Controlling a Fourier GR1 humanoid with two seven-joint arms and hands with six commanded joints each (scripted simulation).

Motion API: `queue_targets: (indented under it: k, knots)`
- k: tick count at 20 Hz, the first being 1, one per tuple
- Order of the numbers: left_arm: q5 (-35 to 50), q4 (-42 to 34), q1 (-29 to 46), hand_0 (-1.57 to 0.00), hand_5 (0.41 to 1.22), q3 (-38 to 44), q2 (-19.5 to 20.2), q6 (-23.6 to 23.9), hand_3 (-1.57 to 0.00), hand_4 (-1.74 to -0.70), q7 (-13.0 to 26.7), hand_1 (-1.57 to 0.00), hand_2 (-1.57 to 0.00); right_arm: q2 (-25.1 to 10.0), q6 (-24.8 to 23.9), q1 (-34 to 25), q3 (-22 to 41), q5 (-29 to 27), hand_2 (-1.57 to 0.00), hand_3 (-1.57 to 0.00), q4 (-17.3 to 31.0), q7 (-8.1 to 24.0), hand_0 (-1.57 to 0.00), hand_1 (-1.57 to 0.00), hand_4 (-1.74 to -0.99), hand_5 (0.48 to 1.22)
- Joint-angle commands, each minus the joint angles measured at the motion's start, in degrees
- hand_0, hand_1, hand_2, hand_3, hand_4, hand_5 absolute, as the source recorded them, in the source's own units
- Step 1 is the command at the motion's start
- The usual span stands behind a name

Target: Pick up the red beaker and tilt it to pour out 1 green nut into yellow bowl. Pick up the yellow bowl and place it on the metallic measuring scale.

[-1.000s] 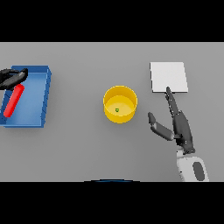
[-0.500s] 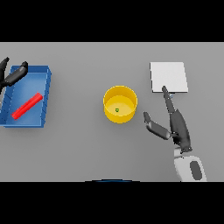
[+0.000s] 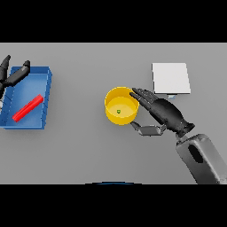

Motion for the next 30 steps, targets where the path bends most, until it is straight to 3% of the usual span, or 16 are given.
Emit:
queue_targets:
  k: [1, 3, 5, 9, 19, 25, 27, 29, 30]
  knots:
    - [-0.04, -0.39, 0.53, 0.00, 0.667, -0.19, 0.07, 0.07, 0.00, -0.72, -0.40, 0.00, 0.00, -1.12, 1.02, -2.61, 1.69, 2.37, 0.00, 0.00, 1.47, -0.54, 0.00, 0.00, -1.233, 0.703]
    - [0.08, -1.24, 0.71, 0.00, 0.672, -0.15, 0.93, -0.05, 0.00, -0.71, 0.29, 0.00, 0.00, -3.25, 3.52, -6.00, 5.04, 5.93, 0.00, 0.00, 2.65, -2.85, 0.00, 0.00, -1.228, 0.703]
    - [0.34, -1.33, 1.21, 0.00, 0.680, -0.23, 0.57, -0.21, 0.00, -0.71, -0.32, 0.00, 0.00, -3.74, 6.04, -10.04, 7.60, 8.49, 0.00, 0.00, 5.72, -2.71, 0.00, 0.00, -1.216, 0.706]
    - [0.83, -1.10, 1.62, 0.00, 0.687, 0.28, 0.93, -0.22, 0.00, -0.72, -0.53, 0.00, 0.00, -4.19, 9.37, -15.40, 11.85, 11.32, 0.00, 0.00, 10.50, -6.30, 0.00, 0.00, -1.215, 0.704]
    - [1.68, -0.95, 2.09, 0.00, 0.684, 1.00, 0.96, -0.49, 0.00, -0.72, -1.69, 0.00, 0.00, -0.78, 13.94, -24.87, 19.10, 16.94, 0.00, 0.00, 23.44, -6.22, 0.00, 0.00, -1.266, 0.720]
    - [2.19, -2.56, 3.26, 0.00, 0.686, 1.34, 1.91, -0.41, 0.00, -0.72, -2.71, 0.00, 0.00, 1.27, 16.20, -26.58, 19.55, 16.53, 0.00, 0.00, 26.23, -5.14, 0.00, 0.00, -1.305, 0.763]
    - [2.32, -2.83, 3.62, 0.00, 0.686, 1.36, 2.29, -0.63, 0.00, -0.71, -2.80, 0.00, 0.00, 1.13, 17.69, -26.37, 18.77, 15.72, -0.02, -0.04, 25.79, -4.00, 0.00, -0.02, -1.336, 0.810]
    - [2.52, -2.78, 3.04, 0.00, 0.691, 1.58, 2.39, -0.85, 0.00, -0.71, -2.33, 0.00, 0.00, 1.49, 17.75, -26.42, 19.18, 16.29, -0.18, -0.17, 26.19, -3.84, -0.29, -0.24, -1.387, 0.873]
    - [2.55, -2.31, 2.79, 0.00, 0.692, 1.58, 2.09, -1.09, 0.00, -0.72, -2.37, 0.00, 0.00, 1.23, 17.50, -26.42, 19.68, 16.75, -0.31, -0.26, 26.00, -4.44, -0.54, -0.47, -1.420, 0.943]
